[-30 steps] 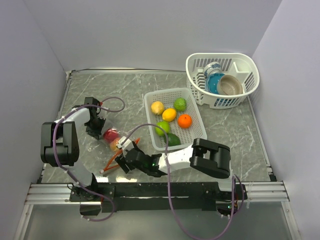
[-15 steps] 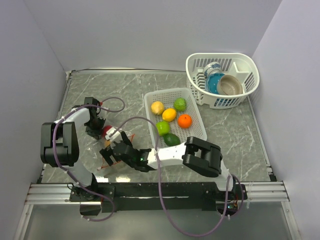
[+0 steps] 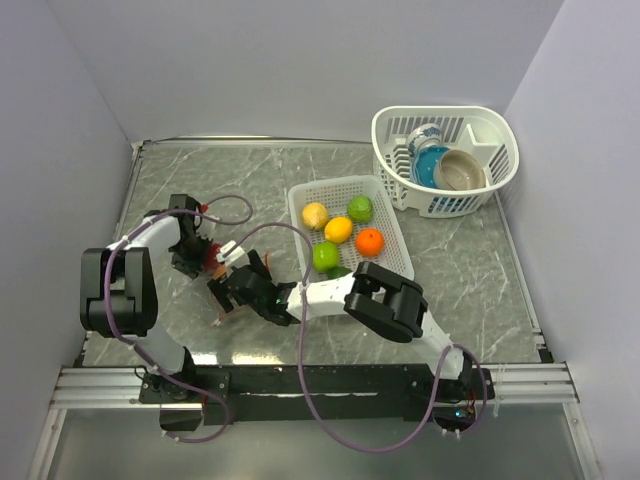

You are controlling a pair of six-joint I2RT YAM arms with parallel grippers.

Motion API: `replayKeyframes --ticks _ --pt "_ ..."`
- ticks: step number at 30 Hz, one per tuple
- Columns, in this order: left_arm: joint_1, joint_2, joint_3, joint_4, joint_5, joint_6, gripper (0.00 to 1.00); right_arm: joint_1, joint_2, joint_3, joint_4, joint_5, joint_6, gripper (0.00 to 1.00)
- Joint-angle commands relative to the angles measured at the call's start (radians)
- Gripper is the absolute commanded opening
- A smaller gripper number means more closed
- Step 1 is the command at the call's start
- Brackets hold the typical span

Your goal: Open the zip-top bag and remove the fake food

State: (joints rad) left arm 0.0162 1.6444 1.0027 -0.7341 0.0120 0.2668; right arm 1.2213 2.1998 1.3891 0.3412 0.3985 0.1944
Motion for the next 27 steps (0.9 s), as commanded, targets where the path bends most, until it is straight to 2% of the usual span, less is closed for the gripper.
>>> replayKeyframes --ticks 1,8,17,19,27 --pt "-0.036 -0.041 0.024 -0.03 0.046 0.008 0.01 0.006 -0.002 0.062 0.019 -0.023 -0.001 1.0" --pt "-0.078 -0.034 -0.007 -0.03 0.077 0.0 0.01 0.006 -0.017 0.047 0.053 -0.041 0.0 0.98" --pt "-0.078 -0.049 -0.045 -0.031 0.1 0.015 0.01 -0.002 -0.075 -0.058 0.127 -0.038 -0.001 0.64" --pt "-0.073 -0.054 -0.052 -0.012 0.062 0.017 0.01 -0.002 -0.104 -0.079 0.122 -0.021 -0.003 0.58" --pt "-0.021 -0.017 -0.091 0.111 -0.154 0.025 0.01 -0.002 -0.354 -0.335 0.168 0.016 0.034 0.57"
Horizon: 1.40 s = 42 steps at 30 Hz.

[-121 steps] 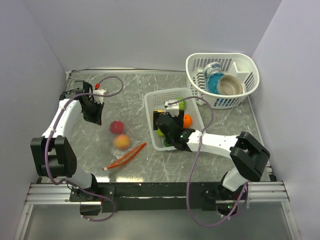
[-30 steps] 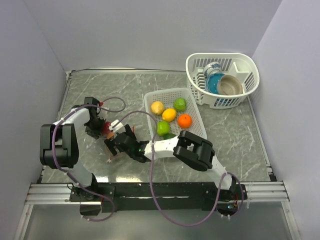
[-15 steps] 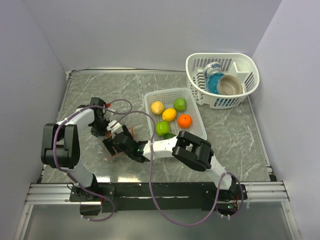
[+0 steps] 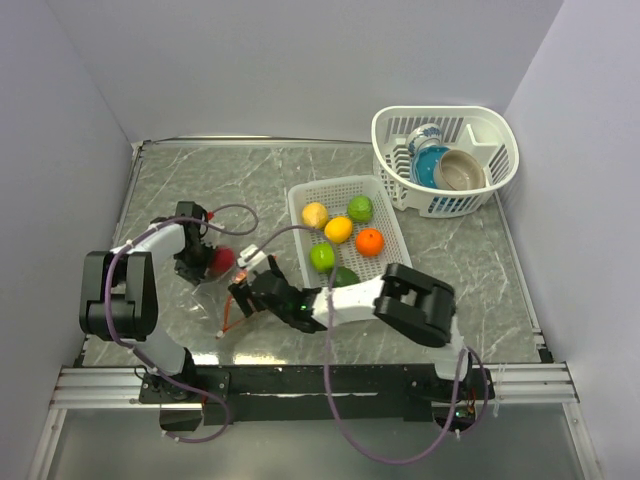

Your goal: Open the zip-top bag and remove the fake food

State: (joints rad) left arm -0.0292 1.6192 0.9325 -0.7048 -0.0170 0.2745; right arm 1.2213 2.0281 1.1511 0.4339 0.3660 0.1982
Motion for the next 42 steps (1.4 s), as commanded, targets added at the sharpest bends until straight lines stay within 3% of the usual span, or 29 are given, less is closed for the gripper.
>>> replayKeyframes --ticks 1,10,16,17,18,20,25,29,34,42 --pt "0.026 0.013 -0.029 0.099 -0.185 0.017 0.01 -0.002 -0.24 -0.119 0.074 0.048 0.035 0.57" --pt "0.026 -0.007 -0.028 0.081 -0.16 0.019 0.01 -0.058 -0.531 -0.355 0.04 0.206 0.087 0.56" --pt "0.026 -0.076 0.092 -0.028 -0.052 0.003 0.01 -0.235 -0.589 -0.395 -0.065 0.355 0.21 0.49" --pt "0.026 -0.09 0.112 -0.066 -0.035 0.0 0.01 -0.244 -0.577 -0.375 -0.131 0.373 0.214 0.52" --pt "0.026 -0.099 0.132 -0.091 -0.002 -0.006 0.01 -0.262 -0.562 -0.334 -0.161 0.386 0.214 0.76" --pt "0.025 -0.126 0.201 -0.161 0.034 -0.012 0.01 -0.269 -0.528 -0.303 -0.216 0.393 0.211 0.99" --pt "0.02 -0.18 0.385 -0.3 0.175 -0.034 0.01 -0.276 -0.523 -0.28 -0.224 0.401 0.221 1.0" --pt "0.012 -0.211 0.445 -0.36 0.227 -0.037 0.01 -0.267 -0.571 -0.307 -0.179 0.409 0.221 1.0" --pt "0.009 -0.226 0.364 -0.325 0.197 -0.034 0.01 -0.209 -0.655 -0.361 -0.101 0.358 0.149 1.0" --pt "0.009 -0.205 0.212 -0.194 0.059 -0.029 0.01 0.012 -0.652 -0.393 -0.057 0.184 0.007 1.0"
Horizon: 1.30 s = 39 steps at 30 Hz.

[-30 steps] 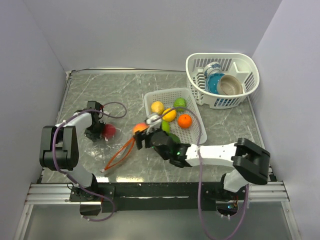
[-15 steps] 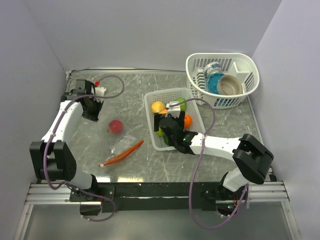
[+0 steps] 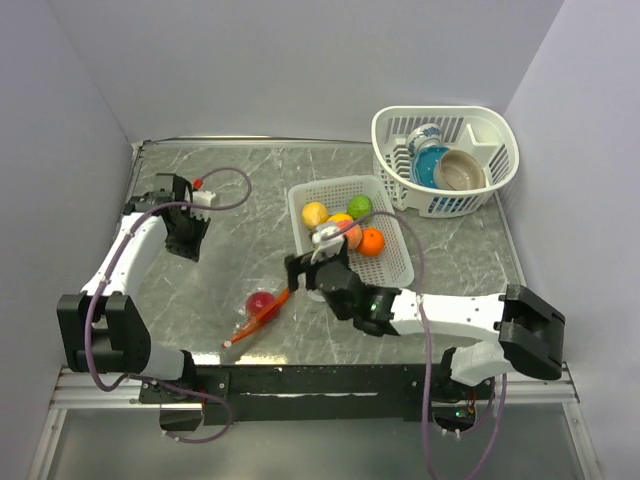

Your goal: Open the zip-top bag and remove the fake food

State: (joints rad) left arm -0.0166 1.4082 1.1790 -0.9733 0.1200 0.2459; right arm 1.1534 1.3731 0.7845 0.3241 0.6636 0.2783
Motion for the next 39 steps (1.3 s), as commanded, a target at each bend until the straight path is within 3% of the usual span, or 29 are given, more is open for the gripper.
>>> replayKeyframes --ticks 1,7,15,16,20,25,28,29,31,39 --pt "-0.005 0.012 -0.057 0.087 -0.095 0.001 0.01 0.092 0.013 -0.034 0.056 -0.133 -0.07 1.0" --pt "-0.003 0.064 -0.134 0.183 -0.18 0.004 0.01 0.158 0.084 -0.071 0.11 -0.223 -0.054 0.97" --pt "-0.017 0.097 -0.13 0.197 -0.181 -0.008 0.01 0.172 0.233 -0.002 0.167 -0.315 -0.085 0.95" --pt "-0.019 0.1 -0.13 0.199 -0.187 -0.008 0.01 0.172 0.247 0.007 0.17 -0.323 -0.088 0.94" --pt "-0.022 0.101 -0.133 0.205 -0.212 -0.002 0.01 0.17 0.3 0.059 0.165 -0.369 -0.106 0.7" --pt "-0.023 0.112 -0.142 0.216 -0.212 -0.002 0.01 0.17 0.362 0.087 0.176 -0.389 -0.108 0.66" --pt "-0.026 0.118 -0.142 0.216 -0.207 -0.002 0.01 0.172 0.397 0.113 0.164 -0.391 -0.111 0.7" --pt "-0.026 0.118 -0.14 0.216 -0.207 -0.002 0.01 0.172 0.417 0.131 0.158 -0.384 -0.111 0.83" --pt "-0.026 0.118 -0.134 0.213 -0.204 0.0 0.01 0.17 0.438 0.147 0.145 -0.351 -0.106 0.99" --pt "-0.037 0.114 -0.111 0.193 -0.189 -0.002 0.01 0.164 0.552 0.259 0.109 -0.3 -0.122 1.0"
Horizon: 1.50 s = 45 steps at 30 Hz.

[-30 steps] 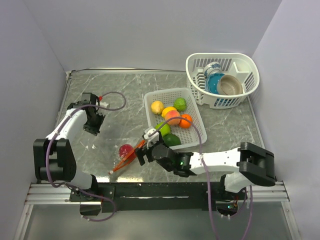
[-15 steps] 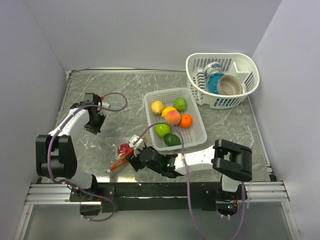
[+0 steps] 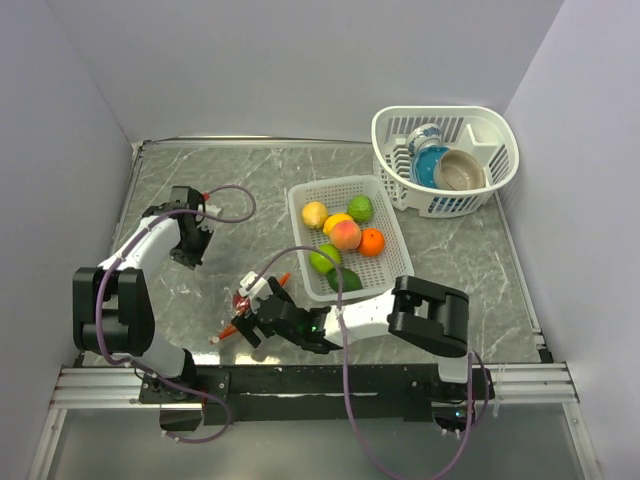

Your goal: Open the zip-top bag and remove the fake food

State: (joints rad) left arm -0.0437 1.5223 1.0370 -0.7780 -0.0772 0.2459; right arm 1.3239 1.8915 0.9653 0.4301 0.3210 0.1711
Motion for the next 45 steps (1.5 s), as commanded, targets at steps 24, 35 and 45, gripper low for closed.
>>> replayKeyframes --ticks 24,35,45 --pt "-0.041 -0.017 0.015 -0.023 0.028 0.006 0.01 -0.026 0.132 0.164 0.164 0.016 -0.03 1.0" --pt "-0.05 -0.036 0.023 -0.035 0.034 0.009 0.01 -0.051 0.199 0.23 0.068 -0.036 -0.005 0.96" --pt "-0.051 -0.044 0.008 -0.024 0.01 0.016 0.01 -0.072 0.089 0.148 0.098 -0.039 0.024 0.71"
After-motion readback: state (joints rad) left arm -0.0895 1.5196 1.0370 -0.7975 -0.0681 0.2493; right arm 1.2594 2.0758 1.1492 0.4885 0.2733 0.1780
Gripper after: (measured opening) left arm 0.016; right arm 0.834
